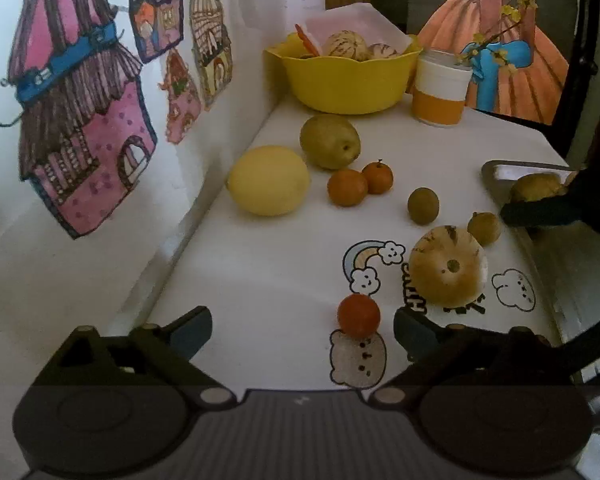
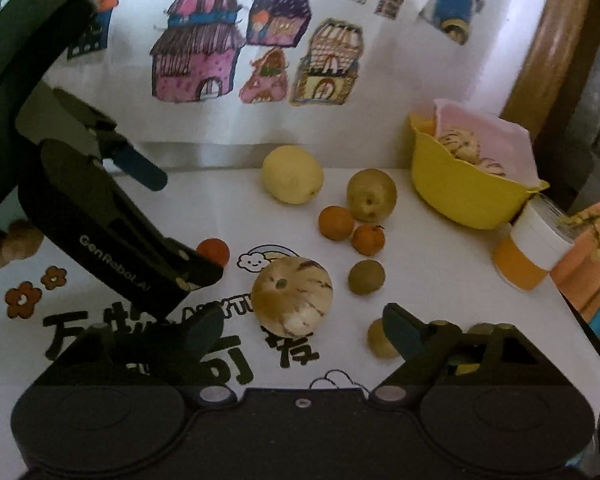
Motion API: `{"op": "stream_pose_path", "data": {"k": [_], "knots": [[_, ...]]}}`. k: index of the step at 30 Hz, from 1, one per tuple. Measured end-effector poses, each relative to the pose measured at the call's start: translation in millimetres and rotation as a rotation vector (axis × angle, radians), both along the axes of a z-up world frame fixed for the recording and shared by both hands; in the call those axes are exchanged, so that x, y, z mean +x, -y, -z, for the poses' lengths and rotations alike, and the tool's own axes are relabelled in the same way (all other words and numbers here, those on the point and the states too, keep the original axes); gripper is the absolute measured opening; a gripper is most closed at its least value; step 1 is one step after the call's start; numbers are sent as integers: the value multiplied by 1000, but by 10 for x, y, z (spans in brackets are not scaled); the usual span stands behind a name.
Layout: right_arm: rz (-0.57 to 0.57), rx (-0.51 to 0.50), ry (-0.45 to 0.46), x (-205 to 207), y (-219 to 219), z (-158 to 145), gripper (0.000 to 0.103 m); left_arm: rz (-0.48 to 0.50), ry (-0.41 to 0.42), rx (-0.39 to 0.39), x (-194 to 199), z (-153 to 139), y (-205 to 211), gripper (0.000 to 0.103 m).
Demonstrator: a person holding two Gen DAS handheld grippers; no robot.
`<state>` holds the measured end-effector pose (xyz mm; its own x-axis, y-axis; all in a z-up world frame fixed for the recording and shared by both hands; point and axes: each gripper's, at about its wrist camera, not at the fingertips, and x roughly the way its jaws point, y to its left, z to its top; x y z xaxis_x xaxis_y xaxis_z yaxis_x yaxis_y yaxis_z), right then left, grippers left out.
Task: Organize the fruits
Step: 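Grasp the red cherry tomato with the left tool while the right grasps another striped fruit, then carry both fruits onto the metal tray and open both tools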
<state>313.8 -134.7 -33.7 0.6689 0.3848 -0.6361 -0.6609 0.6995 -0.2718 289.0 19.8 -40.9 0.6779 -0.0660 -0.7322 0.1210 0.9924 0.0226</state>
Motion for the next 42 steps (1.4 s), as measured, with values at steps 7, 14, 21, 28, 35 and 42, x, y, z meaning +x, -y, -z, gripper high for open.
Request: {"op": "stream_pose_path", "data": {"k": [7,14,21,28,35,42], "knots": [[-8,-41,23,72,-86,99,69,13,-1,-27,43,62,-25,82],[-17,-20,4,138,-129,106,51,50,16,-39,31,44,-9,53],[20,30,-21,121,-89,77,50,82,-5,-64,-9,6,66,22],[39,116,-36,-112,153,-50,50,57,-7,-99,-154,-125,143,21],[132,243,-45,-384,780,-346,50,49,64,-159,-262,-347,492,22],[262,231,36,-551,1401,-416,50,107,105,-220,-244,-396,1080,22]]}}
